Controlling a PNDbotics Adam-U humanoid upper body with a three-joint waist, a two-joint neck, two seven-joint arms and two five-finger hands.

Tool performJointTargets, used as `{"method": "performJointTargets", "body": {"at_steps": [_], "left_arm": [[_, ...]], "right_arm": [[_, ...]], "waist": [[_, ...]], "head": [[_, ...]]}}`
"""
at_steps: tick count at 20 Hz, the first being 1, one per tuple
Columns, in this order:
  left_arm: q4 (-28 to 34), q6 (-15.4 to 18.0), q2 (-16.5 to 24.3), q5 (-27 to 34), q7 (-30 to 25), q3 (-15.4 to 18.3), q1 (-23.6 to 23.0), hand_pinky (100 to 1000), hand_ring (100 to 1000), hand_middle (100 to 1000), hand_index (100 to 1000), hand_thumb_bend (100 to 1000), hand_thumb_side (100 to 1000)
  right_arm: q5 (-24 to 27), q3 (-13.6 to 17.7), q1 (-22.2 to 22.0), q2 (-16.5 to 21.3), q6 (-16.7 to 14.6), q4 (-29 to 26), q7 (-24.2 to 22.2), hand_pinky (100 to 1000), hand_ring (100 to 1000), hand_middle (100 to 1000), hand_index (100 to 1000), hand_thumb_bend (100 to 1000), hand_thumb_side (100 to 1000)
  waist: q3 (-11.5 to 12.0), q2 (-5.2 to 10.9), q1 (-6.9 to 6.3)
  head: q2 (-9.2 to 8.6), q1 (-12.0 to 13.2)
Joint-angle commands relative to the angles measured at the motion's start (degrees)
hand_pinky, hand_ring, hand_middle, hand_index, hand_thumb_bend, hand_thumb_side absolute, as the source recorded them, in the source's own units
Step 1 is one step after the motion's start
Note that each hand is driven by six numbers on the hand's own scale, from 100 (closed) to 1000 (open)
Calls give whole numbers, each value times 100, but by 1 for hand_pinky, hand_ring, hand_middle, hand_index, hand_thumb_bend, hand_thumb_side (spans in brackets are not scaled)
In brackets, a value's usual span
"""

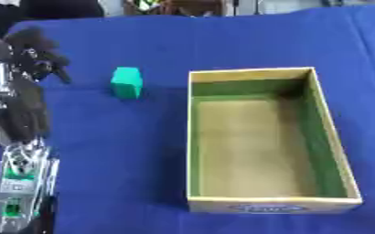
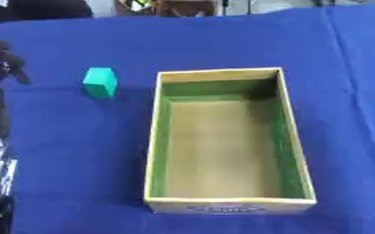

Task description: Pick up objects on the table and place them in the box.

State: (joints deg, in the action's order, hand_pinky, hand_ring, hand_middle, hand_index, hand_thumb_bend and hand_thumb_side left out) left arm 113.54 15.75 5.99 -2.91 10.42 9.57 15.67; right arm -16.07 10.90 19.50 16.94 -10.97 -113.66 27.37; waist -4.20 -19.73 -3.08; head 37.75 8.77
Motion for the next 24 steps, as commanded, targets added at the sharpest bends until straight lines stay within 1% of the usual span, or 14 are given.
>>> {"method": "performJointTargets", "body": {"at_steps": [1,4,6,9,11,12,15,16,17,20,22,23,24], "left_arm": [[105,-12,77,-26,11,55,30,282,471,538,717,100,1000],[105,13,203,-46,23,66,38,271,470,538,718,100,1000],[105,41,400,-81,22,73,76,268,471,540,721,100,1000],[105,25,994,-255,-34,96,236,266,476,552,746,100,1000],[105,-138,1524,-488,-139,116,390,258,484,579,779,100,1000],[92,-288,1806,-646,-251,110,468,252,490,595,800,100,1000],[-168,-772,2554,-1036,-729,22,730,240,496,609,821,100,1000],[-299,-864,2764,-1116,-856,-15,827,242,499,613,829,100,999],[-457,-920,2954,-1218,-976,-56,937,247,506,635,848,100,992],[-1009,-940,3284,-1583,-1335,-197,1309,263,527,662,877,100,979],[-1359,-892,3468,-1925,-1634,-294,1541,287,553,684,900,100,992],[-1534,-851,3566,-2123,-1840,-359,1649,310,579,706,918,117,1000],[-1713,-790,3664,-2325,-2087,-430,1754,338,607,729,933,162,1000]], "right_arm": [[-51,18,20,84,-2,-93,5,727,809,658,765,100,800],[-49,17,7,84,0,-93,0,728,810,657,765,100,799],[-47,16,-3,89,4,-93,-1,728,810,657,765,100,798],[-45,11,-16,107,8,-93,-9,728,810,657,765,100,799],[-44,7,-25,121,10,-93,-17,728,810,657,765,100,798],[-43,5,-28,127,10,-93,-21,728,810,657,765,100,798],[-36,-9,-37,137,12,-93,-38,728,810,657,765,100,798],[-35,-12,-41,142,13,-93,-43,728,810,657,765,100,798],[-33,-13,-45,148,14,-93,-46,728,810,657,765,100,798],[-26,-28,-53,164,20,-93,-69,728,810,656,764,100,800],[-20,-37,-55,181,19,-93,-83,728,810,656,765,100,800],[-16,-41,-57,191,20,-93,-88,729,810,656,765,100,800],[-14,-46,-62,199,21,-93,-95,729,811,656,765,100,800]], "waist": [[10,96,3],[23,108,-7],[30,119,-18],[33,143,-42],[22,161,-62],[12,169,-74],[-30,192,-104],[-41,198,-110],[-49,204,-115],[-59,210,-116],[-78,210,-117],[-91,209,-122],[-105,210,-130]], "head": [[25,21],[32,38],[30,39],[13,32],[-6,25],[-12,24],[-23,23],[-25,21],[-26,18],[-40,16],[-55,21],[-59,22],[-61,23]]}}
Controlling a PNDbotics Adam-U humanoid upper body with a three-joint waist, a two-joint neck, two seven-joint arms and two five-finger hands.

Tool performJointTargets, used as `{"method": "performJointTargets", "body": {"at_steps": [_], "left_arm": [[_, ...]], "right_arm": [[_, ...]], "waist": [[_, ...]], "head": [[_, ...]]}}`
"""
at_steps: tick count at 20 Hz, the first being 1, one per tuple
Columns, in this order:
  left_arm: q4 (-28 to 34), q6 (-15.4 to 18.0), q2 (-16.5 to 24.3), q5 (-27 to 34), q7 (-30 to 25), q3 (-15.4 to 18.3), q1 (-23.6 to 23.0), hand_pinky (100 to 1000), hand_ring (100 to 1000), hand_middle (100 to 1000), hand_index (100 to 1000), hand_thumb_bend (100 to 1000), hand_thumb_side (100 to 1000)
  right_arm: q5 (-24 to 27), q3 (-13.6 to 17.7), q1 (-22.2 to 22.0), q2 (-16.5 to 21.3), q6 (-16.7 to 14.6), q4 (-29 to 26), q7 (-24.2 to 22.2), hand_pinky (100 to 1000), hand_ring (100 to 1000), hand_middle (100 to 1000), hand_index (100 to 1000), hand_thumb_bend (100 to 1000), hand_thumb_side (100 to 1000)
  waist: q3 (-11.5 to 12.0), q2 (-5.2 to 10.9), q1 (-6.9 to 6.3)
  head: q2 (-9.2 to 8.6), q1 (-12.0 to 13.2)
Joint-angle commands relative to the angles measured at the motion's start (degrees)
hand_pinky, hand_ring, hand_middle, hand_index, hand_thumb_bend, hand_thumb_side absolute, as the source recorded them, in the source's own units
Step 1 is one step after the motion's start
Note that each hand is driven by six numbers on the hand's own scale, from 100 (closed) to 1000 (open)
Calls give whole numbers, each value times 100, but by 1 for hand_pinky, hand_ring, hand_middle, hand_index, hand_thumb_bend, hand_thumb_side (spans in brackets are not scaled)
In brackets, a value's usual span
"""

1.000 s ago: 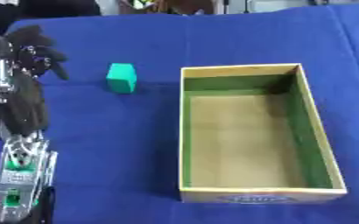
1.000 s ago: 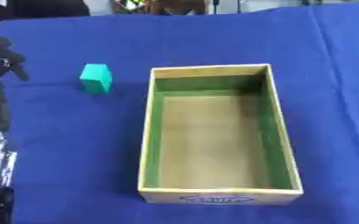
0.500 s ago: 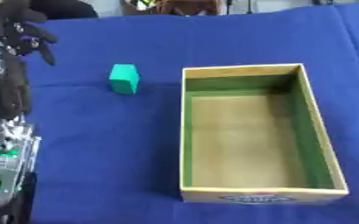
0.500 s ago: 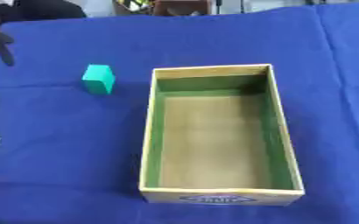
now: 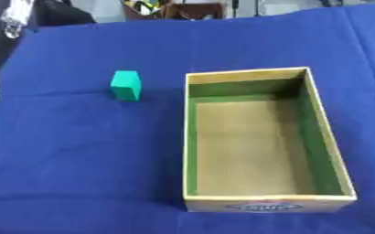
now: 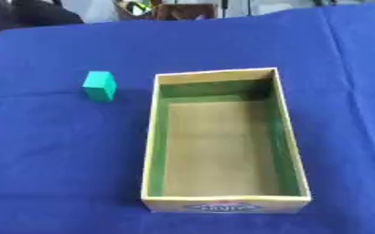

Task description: Pick up objects on the table and place them in the box.

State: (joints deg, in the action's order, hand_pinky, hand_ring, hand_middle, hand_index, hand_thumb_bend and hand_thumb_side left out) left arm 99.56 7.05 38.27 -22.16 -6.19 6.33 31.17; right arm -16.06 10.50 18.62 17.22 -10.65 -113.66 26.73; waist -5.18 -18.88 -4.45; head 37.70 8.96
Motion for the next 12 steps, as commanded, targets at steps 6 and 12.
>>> {"method": "performJointTargets", "body": {"at_steps": [6,12], "left_arm": [[-1285,699,954,-1457,-1824,-425,747,490,720,795,976,514,1000],[-1886,1064,1057,-1792,-2717,-592,1101,578,779,858,1000,930,976]], "right_arm": [[-12,-28,-17,253,7,-93,-78,730,811,656,764,100,806],[-4,-43,11,299,-4,-93,-98,730,810,656,764,100,811]], "waist": [[-93,105,-40],[-174,58,-40]], "head": [[-11,18],[144,145]]}}
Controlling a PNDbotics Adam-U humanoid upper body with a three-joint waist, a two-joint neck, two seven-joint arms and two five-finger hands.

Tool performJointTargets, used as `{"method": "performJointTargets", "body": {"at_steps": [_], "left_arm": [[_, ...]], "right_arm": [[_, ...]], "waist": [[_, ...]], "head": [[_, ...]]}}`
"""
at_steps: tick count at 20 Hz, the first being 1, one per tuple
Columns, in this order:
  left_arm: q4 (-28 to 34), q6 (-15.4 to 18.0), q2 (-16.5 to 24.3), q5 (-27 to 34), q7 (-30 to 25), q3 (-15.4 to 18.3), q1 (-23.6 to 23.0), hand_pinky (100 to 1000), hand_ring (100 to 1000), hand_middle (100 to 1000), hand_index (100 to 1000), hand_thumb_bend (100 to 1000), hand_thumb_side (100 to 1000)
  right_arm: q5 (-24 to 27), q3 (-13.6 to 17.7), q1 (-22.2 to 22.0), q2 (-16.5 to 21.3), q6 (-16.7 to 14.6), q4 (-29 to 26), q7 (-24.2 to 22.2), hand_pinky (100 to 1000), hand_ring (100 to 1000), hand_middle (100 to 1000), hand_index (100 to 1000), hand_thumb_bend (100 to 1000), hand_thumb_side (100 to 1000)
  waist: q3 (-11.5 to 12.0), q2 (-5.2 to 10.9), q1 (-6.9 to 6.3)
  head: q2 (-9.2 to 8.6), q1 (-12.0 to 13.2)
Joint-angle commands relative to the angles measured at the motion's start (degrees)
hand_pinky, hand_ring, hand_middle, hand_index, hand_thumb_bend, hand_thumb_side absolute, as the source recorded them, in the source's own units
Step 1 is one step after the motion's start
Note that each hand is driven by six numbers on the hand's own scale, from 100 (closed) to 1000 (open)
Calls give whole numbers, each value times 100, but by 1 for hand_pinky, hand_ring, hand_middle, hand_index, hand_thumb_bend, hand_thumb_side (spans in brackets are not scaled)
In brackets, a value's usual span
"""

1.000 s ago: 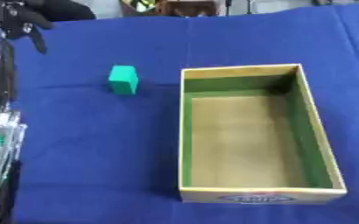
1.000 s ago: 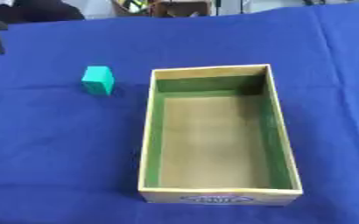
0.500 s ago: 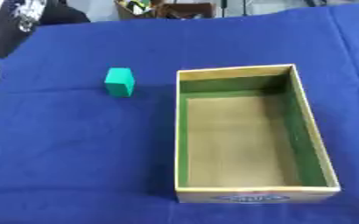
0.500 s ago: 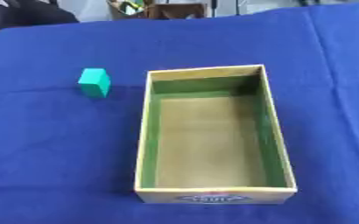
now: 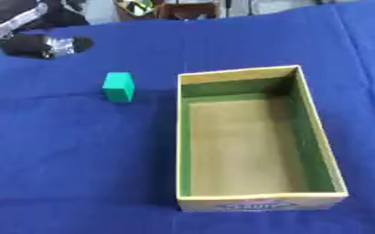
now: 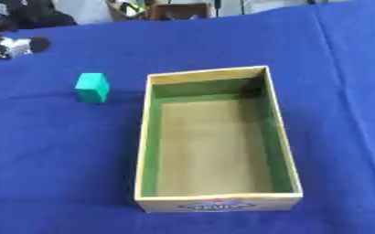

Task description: Pick up objects on the table and place them in the box.

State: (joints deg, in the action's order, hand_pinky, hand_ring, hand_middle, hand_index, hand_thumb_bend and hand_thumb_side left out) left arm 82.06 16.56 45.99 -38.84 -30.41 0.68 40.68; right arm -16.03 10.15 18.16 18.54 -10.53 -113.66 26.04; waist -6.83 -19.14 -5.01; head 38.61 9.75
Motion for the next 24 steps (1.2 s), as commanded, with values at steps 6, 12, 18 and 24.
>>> {"method": "performJointTargets", "body": {"at_steps": [6,12,18,24], "left_arm": [[-393,371,307,-448,-851,-108,338,614,795,873,1000,1000,946],[-737,513,284,-719,-1109,-297,733,662,812,876,1000,1000,846],[-1419,703,-23,-1217,-1173,-460,1156,638,783,835,1000,935,790],[-2134,775,-339,-1702,-937,-439,1370,603,736,828,1000,880,770]], "right_arm": [[-3,-16,68,194,-17,-93,-46,730,810,656,764,100,813],[11,-58,83,215,-24,-93,-87,731,811,656,763,100,816],[30,-72,101,214,-26,-93,-114,732,811,655,763,100,817],[38,-82,126,196,-28,-93,-135,733,812,654,763,100,817]], "waist": [[-51,46,16],[-116,-11,12],[-192,-48,26],[-282,-112,17]], "head": [[-53,132],[-244,183],[-350,233],[-442,275]]}}
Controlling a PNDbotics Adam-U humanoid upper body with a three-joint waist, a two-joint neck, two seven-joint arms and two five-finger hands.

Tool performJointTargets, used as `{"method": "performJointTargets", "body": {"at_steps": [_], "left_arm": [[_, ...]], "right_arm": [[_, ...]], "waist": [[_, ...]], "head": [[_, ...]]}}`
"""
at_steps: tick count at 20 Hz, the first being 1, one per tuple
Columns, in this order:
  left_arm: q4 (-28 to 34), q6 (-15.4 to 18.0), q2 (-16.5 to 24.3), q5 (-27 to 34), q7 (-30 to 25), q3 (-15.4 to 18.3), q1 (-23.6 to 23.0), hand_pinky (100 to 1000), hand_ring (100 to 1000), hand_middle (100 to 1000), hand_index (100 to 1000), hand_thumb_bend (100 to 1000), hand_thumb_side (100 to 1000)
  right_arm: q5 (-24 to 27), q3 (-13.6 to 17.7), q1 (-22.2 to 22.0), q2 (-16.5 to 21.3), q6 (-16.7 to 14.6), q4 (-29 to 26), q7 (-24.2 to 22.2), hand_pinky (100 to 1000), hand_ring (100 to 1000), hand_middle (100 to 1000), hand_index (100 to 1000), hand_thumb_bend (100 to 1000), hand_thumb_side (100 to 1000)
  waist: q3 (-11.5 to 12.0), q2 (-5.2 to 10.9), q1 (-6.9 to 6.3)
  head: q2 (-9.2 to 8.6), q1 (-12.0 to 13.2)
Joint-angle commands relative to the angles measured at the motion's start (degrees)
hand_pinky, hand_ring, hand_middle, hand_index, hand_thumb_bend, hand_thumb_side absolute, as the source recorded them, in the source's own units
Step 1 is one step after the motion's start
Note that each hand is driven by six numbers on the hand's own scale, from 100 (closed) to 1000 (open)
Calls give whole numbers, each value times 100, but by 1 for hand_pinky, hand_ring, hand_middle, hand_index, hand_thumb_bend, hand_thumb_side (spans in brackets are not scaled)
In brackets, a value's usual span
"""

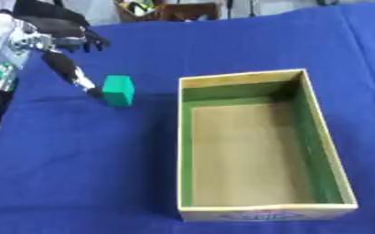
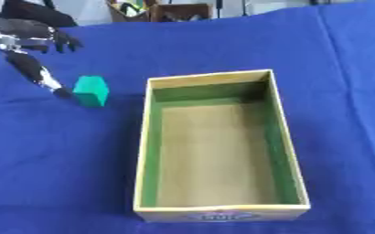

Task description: Pick up objects on the table and place them in the box.

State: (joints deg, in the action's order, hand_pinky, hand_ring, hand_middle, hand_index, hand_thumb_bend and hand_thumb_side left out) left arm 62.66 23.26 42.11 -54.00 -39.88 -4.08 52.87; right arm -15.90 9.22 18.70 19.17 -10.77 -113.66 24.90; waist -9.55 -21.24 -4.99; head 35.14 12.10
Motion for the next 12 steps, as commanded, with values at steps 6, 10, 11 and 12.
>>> {"method": "performJointTargets", "body": {"at_steps": [6,10,11,12], "left_arm": [[-651,157,-138,-391,80,86,259,597,741,824,1000,845,757],[-786,138,-208,-477,106,109,294,586,710,817,1000,811,752],[-806,128,-210,-521,109,103,297,593,707,818,1000,801,747],[-817,109,-203,-586,104,90,295,596,711,824,1000,795,743]], "right_arm": [[24,13,89,135,-8,-93,-20,734,814,654,764,100,815],[26,7,103,132,-13,-93,-28,735,815,654,764,100,815],[27,8,107,132,-15,-93,-28,735,815,654,764,100,815],[28,7,111,131,-17,-93,-28,735,815,654,764,100,815]], "waist": [[-57,24,-9],[-89,-16,-31],[-101,-25,-35],[-113,-34,-37]], "head": [[-140,58],[-158,72],[-164,77],[-167,83]]}}
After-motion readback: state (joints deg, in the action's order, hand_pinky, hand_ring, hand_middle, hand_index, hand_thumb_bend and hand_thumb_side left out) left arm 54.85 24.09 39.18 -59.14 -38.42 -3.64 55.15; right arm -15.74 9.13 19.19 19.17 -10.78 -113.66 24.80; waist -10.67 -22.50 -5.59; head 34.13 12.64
